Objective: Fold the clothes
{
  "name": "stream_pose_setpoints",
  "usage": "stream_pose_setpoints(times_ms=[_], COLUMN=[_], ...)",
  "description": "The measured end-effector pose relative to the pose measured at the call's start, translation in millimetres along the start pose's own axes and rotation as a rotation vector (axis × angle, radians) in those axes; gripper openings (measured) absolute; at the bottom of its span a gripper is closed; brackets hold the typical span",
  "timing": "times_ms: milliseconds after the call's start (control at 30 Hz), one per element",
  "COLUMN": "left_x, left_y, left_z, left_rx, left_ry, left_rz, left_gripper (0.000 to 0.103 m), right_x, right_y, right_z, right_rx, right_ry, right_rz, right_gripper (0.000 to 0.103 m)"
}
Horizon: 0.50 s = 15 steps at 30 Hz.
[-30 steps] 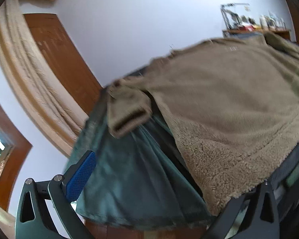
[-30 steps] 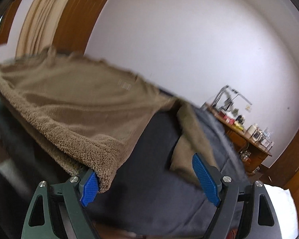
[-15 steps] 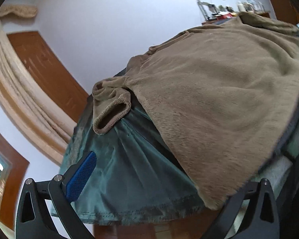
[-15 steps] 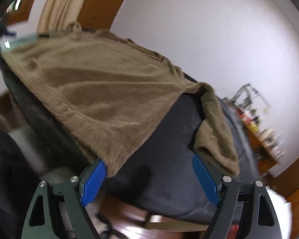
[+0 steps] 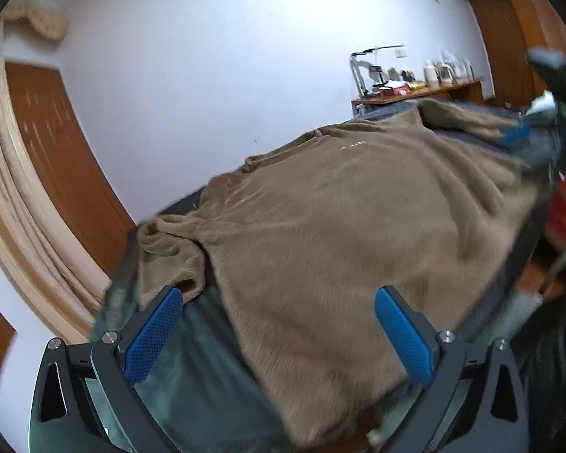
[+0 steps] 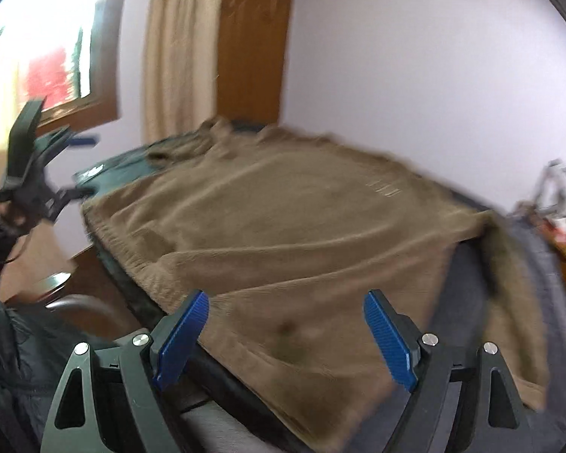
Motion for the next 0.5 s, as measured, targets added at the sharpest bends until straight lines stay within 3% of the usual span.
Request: stream_pose_setpoints(times_ms=[167,267,500], left_x=[-7,-5,-7], left_y=[55,72,71], left_z=[6,-5,-26], left_rx=[-0.145,-0.211,-0.24], left_ry=[-0.095,-0.119,-0.12], left_rz=[-0.103,-0.116,-0.094], left_gripper=[0.102,0.102,0.102], right_x=[22,41,50], right_y=[43,47,32], right_z=[-5,-25,-52], right_rx=[-0.153,-0.209,-0.211], right_ry=[0.038,0.084,0.08], right_rz=[0.005,0.023,0.009], right_gripper=[0.085,0.086,0.086])
Point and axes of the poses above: each gripper's, at about its wrist camera, not at the fingertips, and y roughly the way its jaws point, x to its right, z to its top, the point moved 3 cm from there along y, roughly the way its jaws point, and after that the axes turned 15 degrees about -x, right-handed, at the moved point
